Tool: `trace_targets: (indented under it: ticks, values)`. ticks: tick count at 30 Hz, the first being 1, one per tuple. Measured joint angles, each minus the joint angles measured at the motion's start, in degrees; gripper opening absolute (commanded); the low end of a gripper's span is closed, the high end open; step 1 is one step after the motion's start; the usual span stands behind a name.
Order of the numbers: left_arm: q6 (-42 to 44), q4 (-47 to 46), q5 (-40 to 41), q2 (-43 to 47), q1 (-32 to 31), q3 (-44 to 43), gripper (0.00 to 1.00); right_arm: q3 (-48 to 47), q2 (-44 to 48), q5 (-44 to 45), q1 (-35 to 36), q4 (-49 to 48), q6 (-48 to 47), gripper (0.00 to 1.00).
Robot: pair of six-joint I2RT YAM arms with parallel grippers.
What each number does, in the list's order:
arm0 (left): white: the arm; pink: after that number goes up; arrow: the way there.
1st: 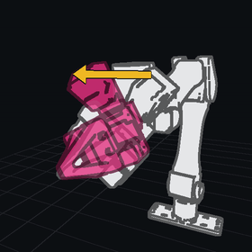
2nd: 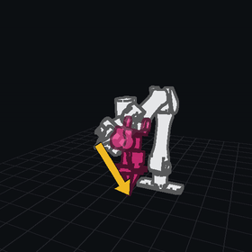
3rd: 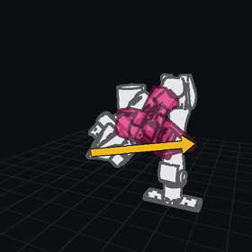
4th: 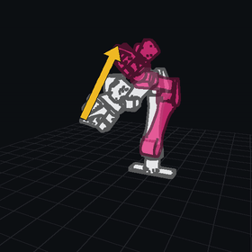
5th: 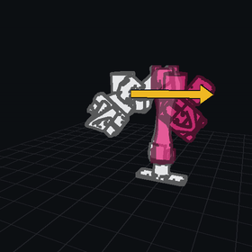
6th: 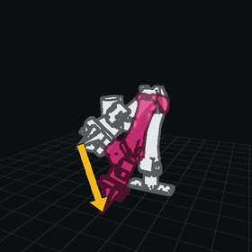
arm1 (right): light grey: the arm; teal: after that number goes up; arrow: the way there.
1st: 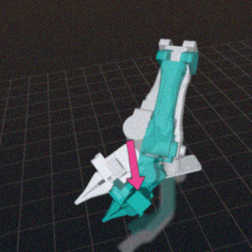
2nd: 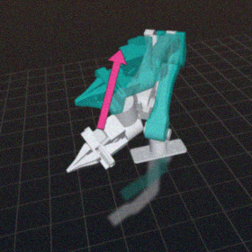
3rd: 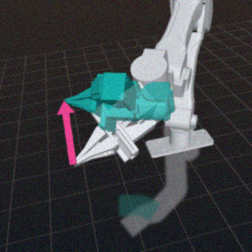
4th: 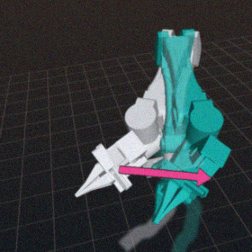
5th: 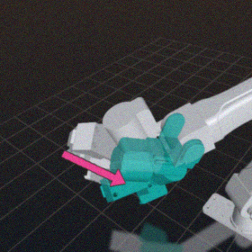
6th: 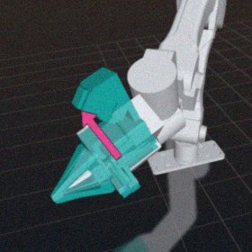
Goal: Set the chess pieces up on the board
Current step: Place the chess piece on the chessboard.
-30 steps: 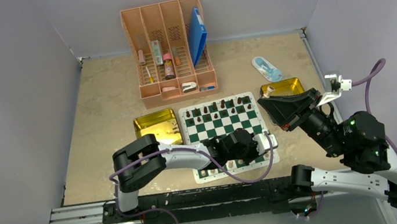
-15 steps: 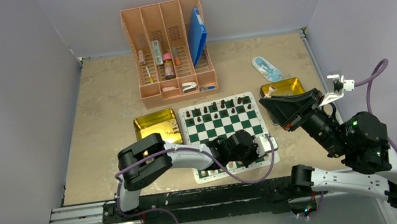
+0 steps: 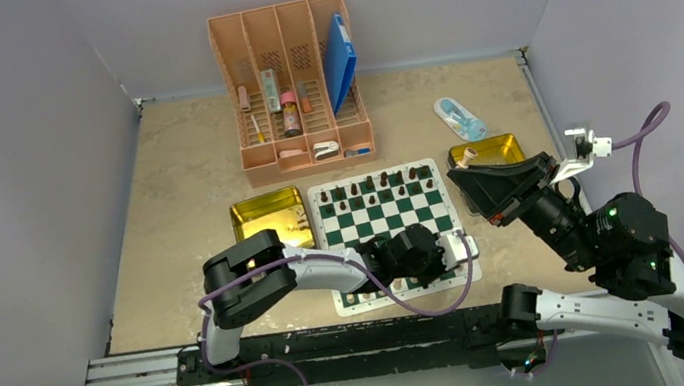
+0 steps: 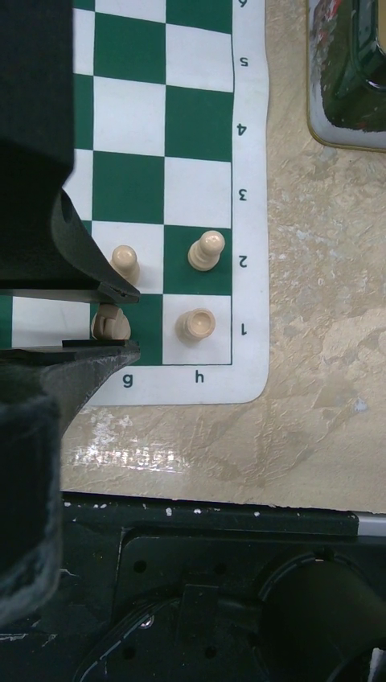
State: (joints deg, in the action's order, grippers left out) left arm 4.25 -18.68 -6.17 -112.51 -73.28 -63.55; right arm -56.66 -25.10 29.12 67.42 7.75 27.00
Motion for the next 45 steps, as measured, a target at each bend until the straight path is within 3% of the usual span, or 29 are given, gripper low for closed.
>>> trace_targets:
  ticks: [18, 25, 38, 45]
  values:
    - [-0.1, 0.6, 0.0, -1.1, 0.0, -1.5, 0.19, 0.0, 0.1, 0.0, 0.0, 0.0, 0.0, 0.09]
    - [-0.2, 0.9, 0.4, -1.1, 0.0, -1.6, 0.4, 0.0, 0.1, 0.0, 0.0, 0.0, 0.0, 0.09]
    - [-1.7, 0.8, 0.4, -0.9, 0.0, -1.6, 0.43, 0.0, 0.1, -0.1, 0.0, 0.0, 0.1, 0.09]
    - [-5.2, -0.7, 1.1, 6.2, 0.0, 1.0, 0.44, 0.0, 0.1, -0.2, 0.0, 0.1, 0.4, 0.09]
